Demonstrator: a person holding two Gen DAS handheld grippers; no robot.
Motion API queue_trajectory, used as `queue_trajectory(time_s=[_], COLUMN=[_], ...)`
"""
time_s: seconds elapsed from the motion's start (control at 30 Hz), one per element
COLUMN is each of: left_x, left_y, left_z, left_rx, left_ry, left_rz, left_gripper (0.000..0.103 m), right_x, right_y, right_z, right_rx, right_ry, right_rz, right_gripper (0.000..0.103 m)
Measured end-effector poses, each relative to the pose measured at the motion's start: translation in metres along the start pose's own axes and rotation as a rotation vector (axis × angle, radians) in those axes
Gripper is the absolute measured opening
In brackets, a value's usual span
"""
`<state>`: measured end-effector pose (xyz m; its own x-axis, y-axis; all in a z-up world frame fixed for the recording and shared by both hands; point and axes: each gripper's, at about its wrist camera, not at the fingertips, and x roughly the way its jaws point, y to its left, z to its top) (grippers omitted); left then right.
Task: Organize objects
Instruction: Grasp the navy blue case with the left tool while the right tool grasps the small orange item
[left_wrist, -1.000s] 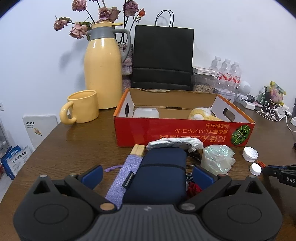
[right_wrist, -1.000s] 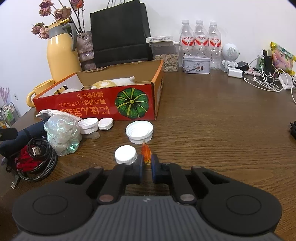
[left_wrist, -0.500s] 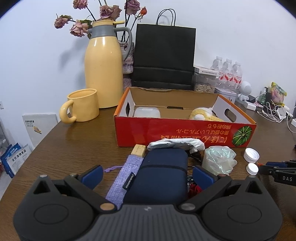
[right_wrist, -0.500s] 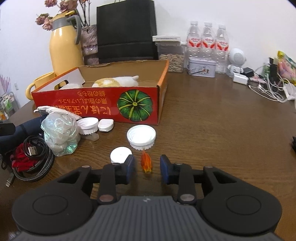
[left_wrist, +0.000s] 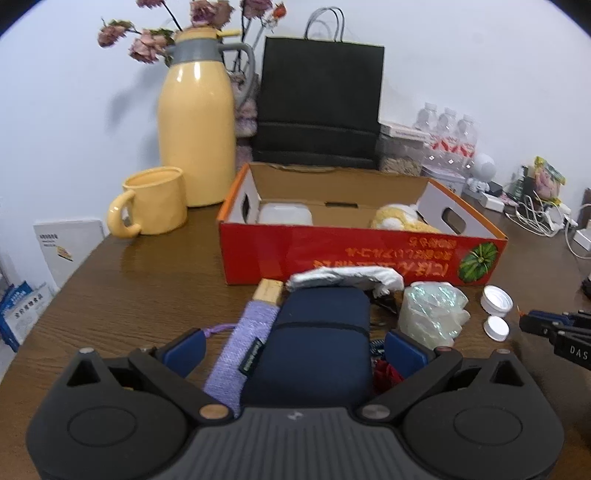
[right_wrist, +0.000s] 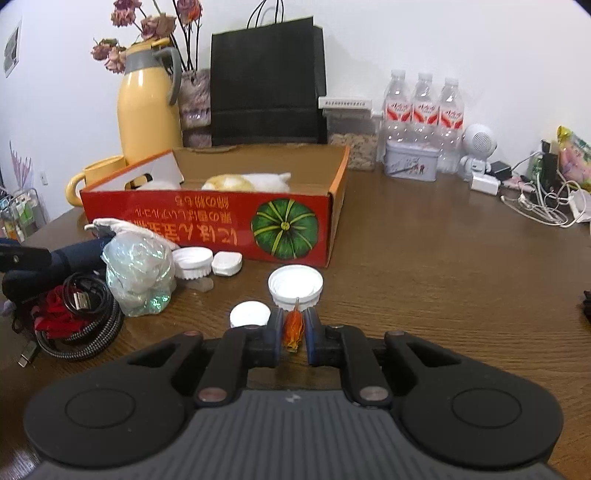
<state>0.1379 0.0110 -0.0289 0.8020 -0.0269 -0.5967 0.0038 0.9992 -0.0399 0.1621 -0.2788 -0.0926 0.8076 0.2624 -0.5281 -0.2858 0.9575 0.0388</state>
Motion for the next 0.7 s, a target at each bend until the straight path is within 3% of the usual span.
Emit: queue_trajectory(time_s=[0.3, 0.43, 0.7], left_x=[0.030, 0.044, 0.033], left_y=[0.005, 0.010, 0.009], left_z=[0.010, 0.015, 0.010], left_rx=[-0.040, -0.097, -0.090], left_ry=[0.100, 0.161, 0.122], left_rz=[-0.065, -0.114, -0.100], left_gripper=[0.100, 0.073, 0.063], right_x=[-0.008, -0.008, -0.008], right_y=[-0.001, -0.002, -0.003], right_z=[-0.001, -0.002, -0.002], right_rx=[0.029, 0.040, 0.046], right_ry=[-0.037, -0.035, -0.039], right_rz=[-0.019, -0.025, -0.029], right_gripper=[0.012, 0.013, 0.013])
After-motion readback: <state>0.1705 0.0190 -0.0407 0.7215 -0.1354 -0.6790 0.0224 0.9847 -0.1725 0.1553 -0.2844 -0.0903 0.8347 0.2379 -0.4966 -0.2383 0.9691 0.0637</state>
